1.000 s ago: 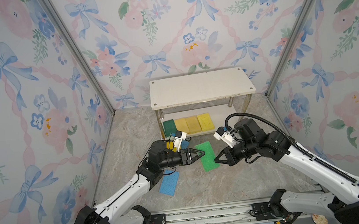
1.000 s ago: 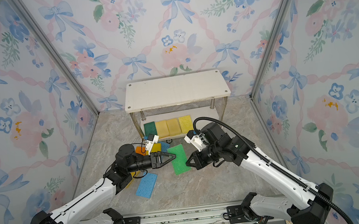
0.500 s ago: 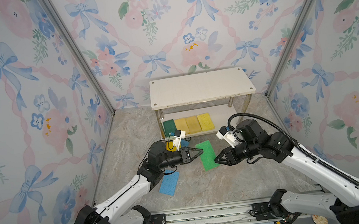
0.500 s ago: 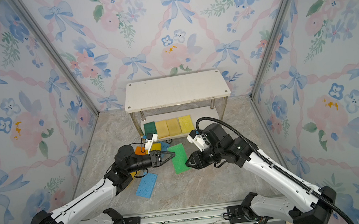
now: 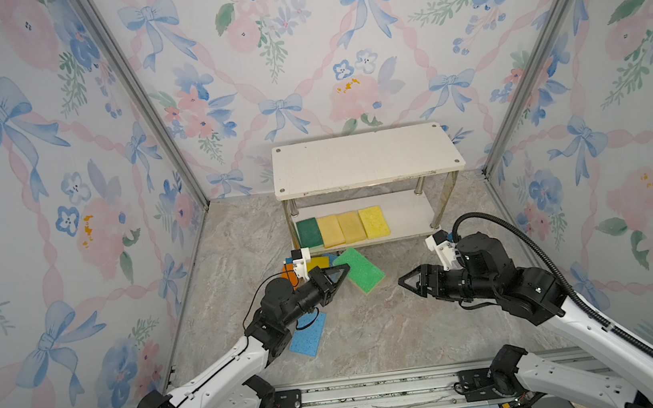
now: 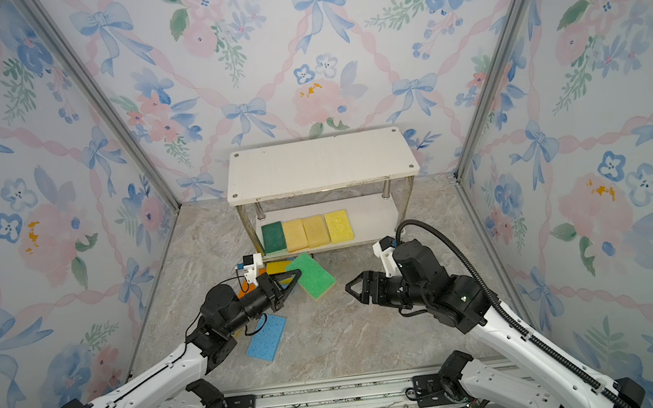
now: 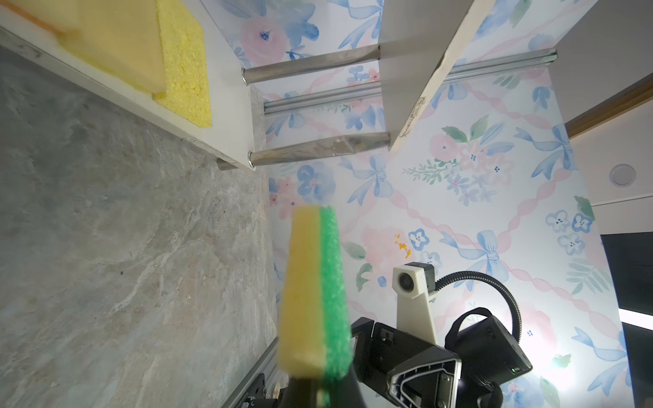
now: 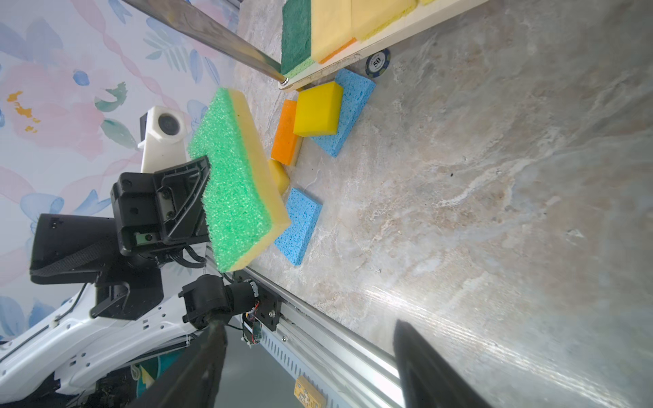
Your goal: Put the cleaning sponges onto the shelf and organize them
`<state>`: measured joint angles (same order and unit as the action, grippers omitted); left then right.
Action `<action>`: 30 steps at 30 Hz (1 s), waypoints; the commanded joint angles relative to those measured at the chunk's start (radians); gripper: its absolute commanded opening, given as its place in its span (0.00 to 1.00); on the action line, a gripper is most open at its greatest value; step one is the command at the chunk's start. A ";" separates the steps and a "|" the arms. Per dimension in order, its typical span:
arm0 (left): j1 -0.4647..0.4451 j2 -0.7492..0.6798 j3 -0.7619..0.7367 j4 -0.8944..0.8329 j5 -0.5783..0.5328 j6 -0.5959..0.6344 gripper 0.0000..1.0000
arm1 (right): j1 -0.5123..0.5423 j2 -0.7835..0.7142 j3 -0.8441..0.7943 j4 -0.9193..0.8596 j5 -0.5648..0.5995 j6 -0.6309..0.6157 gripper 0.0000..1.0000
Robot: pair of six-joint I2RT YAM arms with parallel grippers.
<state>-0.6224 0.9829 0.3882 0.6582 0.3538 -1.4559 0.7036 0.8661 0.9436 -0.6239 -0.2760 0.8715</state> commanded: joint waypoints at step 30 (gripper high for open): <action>-0.138 0.086 0.123 0.060 -0.006 0.000 0.00 | 0.022 0.025 0.017 0.137 -0.034 0.034 0.42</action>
<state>-0.7589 1.0710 0.4892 0.6868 0.3550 -1.4776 0.7174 0.9104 0.9459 -0.4820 -0.3092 0.9047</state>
